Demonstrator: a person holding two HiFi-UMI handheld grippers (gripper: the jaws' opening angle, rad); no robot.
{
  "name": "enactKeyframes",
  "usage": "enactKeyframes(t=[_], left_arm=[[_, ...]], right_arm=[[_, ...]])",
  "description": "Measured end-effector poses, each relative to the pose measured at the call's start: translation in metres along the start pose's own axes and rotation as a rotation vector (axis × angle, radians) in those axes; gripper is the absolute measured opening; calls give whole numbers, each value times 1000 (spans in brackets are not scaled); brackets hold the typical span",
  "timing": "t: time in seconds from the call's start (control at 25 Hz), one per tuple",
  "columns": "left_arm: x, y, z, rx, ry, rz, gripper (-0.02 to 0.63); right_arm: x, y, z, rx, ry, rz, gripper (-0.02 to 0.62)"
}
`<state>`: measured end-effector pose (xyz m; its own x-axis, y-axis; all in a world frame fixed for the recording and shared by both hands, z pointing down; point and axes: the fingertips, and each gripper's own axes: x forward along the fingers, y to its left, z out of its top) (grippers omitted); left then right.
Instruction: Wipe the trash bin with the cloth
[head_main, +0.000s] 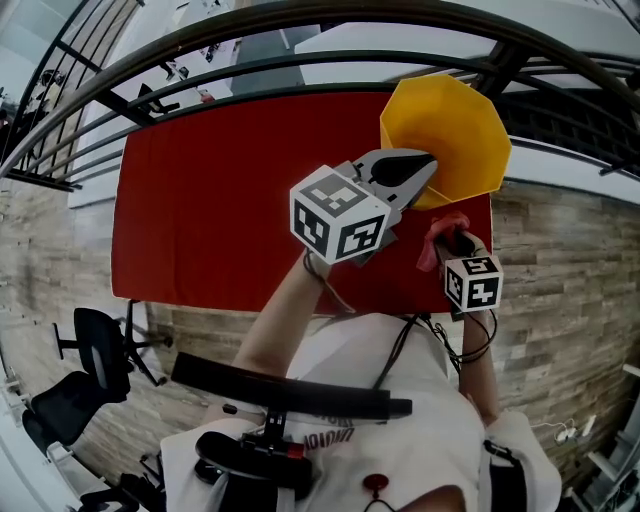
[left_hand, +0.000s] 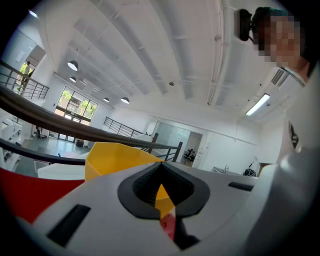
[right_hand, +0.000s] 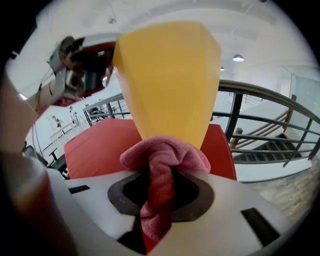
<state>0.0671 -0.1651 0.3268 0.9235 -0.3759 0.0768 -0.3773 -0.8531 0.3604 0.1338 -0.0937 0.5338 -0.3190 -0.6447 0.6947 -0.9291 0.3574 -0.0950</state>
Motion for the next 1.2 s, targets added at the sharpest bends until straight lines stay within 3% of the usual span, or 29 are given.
enactKeyframes(t=[0.2, 0.36, 0.48, 0.6, 0.84, 1.2], left_arm=[[2, -12, -2, -47, -22, -35, 3], [11, -30, -8, -41, -9, -64, 3], [16, -46, -14, -61, 18, -131, 3], [18, -52, -17, -57, 37, -165, 3], [9, -34, -4, -43, 1, -100, 3], [10, -29, -9, -57, 9, -105, 3]], right_arm=[[-68, 12, 59, 12, -201, 34, 100], [-103, 29, 91, -6, -286, 70, 100], [-110, 38, 103, -9, -331, 67, 100], [-99, 36, 104, -11, -332, 35, 100], [-88, 31, 104, -16, -333, 13, 100], [-68, 30, 90, -16, -282, 5, 100]])
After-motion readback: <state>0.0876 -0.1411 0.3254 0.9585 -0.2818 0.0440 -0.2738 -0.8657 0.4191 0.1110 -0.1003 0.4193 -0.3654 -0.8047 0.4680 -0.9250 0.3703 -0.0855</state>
